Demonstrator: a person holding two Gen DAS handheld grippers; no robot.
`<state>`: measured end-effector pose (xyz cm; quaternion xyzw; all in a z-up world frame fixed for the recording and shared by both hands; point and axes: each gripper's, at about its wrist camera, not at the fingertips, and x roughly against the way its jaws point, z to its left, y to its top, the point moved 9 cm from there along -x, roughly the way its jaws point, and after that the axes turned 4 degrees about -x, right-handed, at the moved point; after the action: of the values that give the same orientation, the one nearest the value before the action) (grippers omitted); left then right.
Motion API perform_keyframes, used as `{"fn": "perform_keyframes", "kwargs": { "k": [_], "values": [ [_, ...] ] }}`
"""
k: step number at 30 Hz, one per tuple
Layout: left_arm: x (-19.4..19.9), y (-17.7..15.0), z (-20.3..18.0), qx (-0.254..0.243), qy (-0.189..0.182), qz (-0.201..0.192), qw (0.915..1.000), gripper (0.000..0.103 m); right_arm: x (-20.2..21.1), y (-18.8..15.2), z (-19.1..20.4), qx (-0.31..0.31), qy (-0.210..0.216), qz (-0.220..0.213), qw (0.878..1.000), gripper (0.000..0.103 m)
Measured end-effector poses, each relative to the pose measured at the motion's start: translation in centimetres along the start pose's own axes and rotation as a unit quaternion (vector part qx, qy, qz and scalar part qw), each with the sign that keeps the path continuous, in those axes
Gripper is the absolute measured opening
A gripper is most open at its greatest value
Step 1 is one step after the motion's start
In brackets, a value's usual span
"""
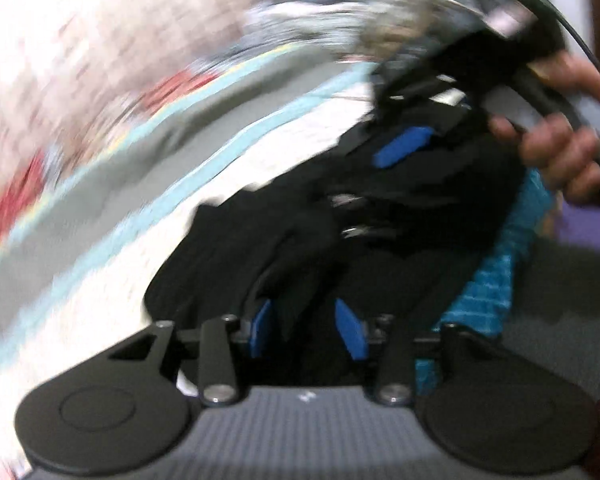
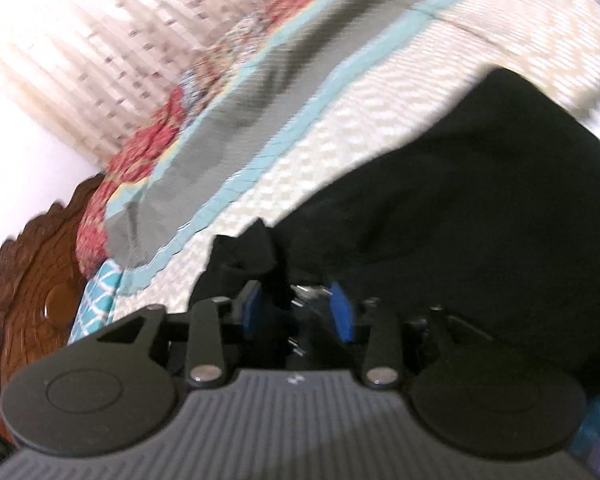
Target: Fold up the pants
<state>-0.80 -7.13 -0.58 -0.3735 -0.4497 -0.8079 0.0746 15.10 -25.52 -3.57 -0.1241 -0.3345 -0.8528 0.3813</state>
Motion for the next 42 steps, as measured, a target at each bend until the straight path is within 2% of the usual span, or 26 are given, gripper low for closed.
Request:
{"fn": "perform_keyframes", "kwargs": {
  "k": [2,6,8,9,10,11,12,13,16,17,18,20,22,23,25,27,29,32,35,38,42],
  "values": [
    [0.2,-0.8,1.5,0.045,0.008,0.004,0.9989,0.042,-1.5,0.2,1.3,0.031,0.002,0.015,0.999,0.064],
    [-0.8,-2.2,1.8,0.047,0.038,0.029,0.9977,0.043,-6.1,0.4,1.9,0.069,-0.02,0.057,0.996,0.068],
    [-1.6,-3.1,1.7,0.043,0.051,0.05,0.9965,0.043,-7.8,-0.6,1.5,0.051,-0.015,0.107,0.993,0.067],
    [-1.6,-3.4,1.6,0.04,0.055,0.054,0.9962,0.043,-8.5,-1.5,1.6,0.036,-0.007,0.141,0.989,0.062],
    [-1.4,-3.4,1.7,0.04,0.054,0.052,0.9964,0.043,-8.9,-2.4,1.7,0.036,-0.016,0.164,0.986,0.052],
    [-1.1,-3.4,1.8,0.044,0.051,0.047,0.9966,0.043,-8.5,-2.9,2.0,0.046,-0.023,0.171,0.984,0.031],
    [-0.8,-3.4,2.0,0.051,0.047,0.042,0.9967,0.043,-8.0,-3.3,2.3,0.043,-0.022,0.177,0.983,0.024],
    [-0.3,-3.4,2.5,0.061,0.046,0.038,0.9963,0.043,-7.0,-3.3,2.6,0.015,-0.008,0.179,0.984,0.02],
    [1.8,-3.2,5.1,0.109,0.041,0.019,0.9931,0.043,-2.5,-2.5,4.9,-0.023,0.053,0.147,0.987,0.017],
    [2.8,-3.3,5.9,0.132,0.031,0.007,0.9908,0.049,-0.7,-2.4,5.6,-0.014,0.064,0.126,0.99,0.017],
    [3.6,-3.5,6.6,0.157,0.02,-0.003,0.9873,0.055,0.5,-2.6,5.7,0.002,0.056,0.106,0.993,0.017],
    [4.6,-3.8,7.6,0.208,-0.019,-0.018,0.9778,0.056,1.2,-3.5,4.3,0.035,0.006,0.085,0.996,0.018],
    [5.1,-4.2,8.5,0.253,-0.041,-0.031,0.9661,0.056,-0.3,-5.2,0.3,0.039,-0.078,0.099,0.991,0.019],
    [5.0,-4.3,9.1,0.274,-0.048,-0.034,0.9598,0.056,-0.9,-6.1,-1.3,0.021,-0.081,0.107,0.991,0.019],
    [4.4,-4.3,10.4,0.313,-0.054,-0.03,0.9478,0.056,-0.5,-5.9,-2.4,-0.027,-0.05,0.096,0.994,0.019],
    [4.2,-3.7,11.3,0.329,-0.056,-0.036,0.942,0.056,0.1,-5.2,-2.2,-0.046,-0.035,0.094,0.994,0.024],
    [3.6,-2.7,11.8,0.33,-0.057,-0.043,0.9411,0.056,1.0,-4.8,-1.7,-0.031,-0.04,0.08,0.996,0.034],
    [2.1,-0.8,11.1,0.311,-0.06,-0.05,0.9471,0.056,3.3,-3.6,-1.0,0.004,-0.044,0.039,0.998,0.035],
    [0.4,1.1,9.2,0.287,-0.079,-0.047,0.9534,0.056,5.6,-2.3,-2.2,0.015,-0.069,-0.008,0.997,0.036],
    [-1.7,3.2,7.5,0.26,-0.095,-0.039,0.96,0.056,9.2,-0.3,-4.6,-0.003,-0.098,-0.068,0.993,0.036],
    [-4.4,6.5,5.1,0.246,-0.142,-0.038,0.9579,0.055,14.1,1.6,-9.5,-0.051,-0.131,-0.141,0.98,0.039]
  ]
}}
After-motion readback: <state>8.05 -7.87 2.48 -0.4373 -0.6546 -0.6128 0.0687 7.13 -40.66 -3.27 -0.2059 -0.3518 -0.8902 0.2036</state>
